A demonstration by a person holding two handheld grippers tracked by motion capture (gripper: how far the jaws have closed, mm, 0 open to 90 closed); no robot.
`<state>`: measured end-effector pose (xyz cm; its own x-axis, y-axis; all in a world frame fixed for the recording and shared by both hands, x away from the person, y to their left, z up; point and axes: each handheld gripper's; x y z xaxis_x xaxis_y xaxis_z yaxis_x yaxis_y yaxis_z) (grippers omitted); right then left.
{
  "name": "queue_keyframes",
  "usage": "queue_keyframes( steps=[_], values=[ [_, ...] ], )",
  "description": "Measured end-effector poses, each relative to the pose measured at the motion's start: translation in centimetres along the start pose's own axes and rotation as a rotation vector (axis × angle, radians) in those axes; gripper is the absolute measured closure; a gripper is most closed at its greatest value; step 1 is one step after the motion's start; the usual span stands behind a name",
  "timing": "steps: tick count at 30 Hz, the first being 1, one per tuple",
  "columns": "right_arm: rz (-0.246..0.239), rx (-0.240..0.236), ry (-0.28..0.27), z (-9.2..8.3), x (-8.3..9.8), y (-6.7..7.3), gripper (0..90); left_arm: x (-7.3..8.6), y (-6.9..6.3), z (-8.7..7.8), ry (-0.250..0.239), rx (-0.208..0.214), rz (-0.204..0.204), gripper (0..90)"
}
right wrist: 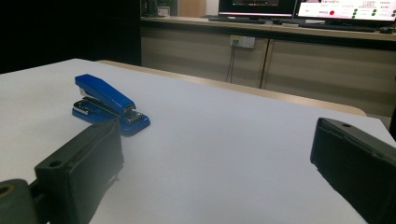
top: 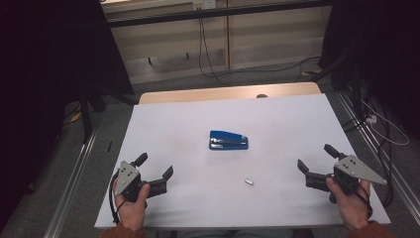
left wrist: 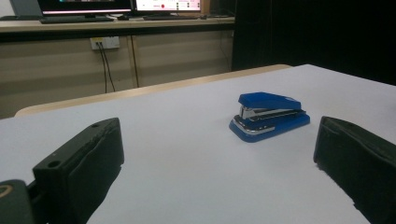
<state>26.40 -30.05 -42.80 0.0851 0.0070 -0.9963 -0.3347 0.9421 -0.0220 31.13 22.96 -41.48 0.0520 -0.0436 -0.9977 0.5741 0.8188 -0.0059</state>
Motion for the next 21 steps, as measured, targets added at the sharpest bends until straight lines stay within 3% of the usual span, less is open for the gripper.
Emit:
queue_keyframes(
  steps=[21],
  values=[
    [0.014,-0.009,0.007,0.24,0.24,-0.09,1.9,0.15,-0.17,0.46,0.026,0.01,-0.01,1.7]
  ],
)
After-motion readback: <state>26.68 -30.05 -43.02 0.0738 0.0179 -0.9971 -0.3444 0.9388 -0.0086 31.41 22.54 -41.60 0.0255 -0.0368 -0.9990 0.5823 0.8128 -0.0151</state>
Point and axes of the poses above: each handheld gripper's, and its own axes: z roughly forward along the jaws, x roughly out of its underside, y roughly to its left, and after that the axes turned 15 degrees about -y, right-handed
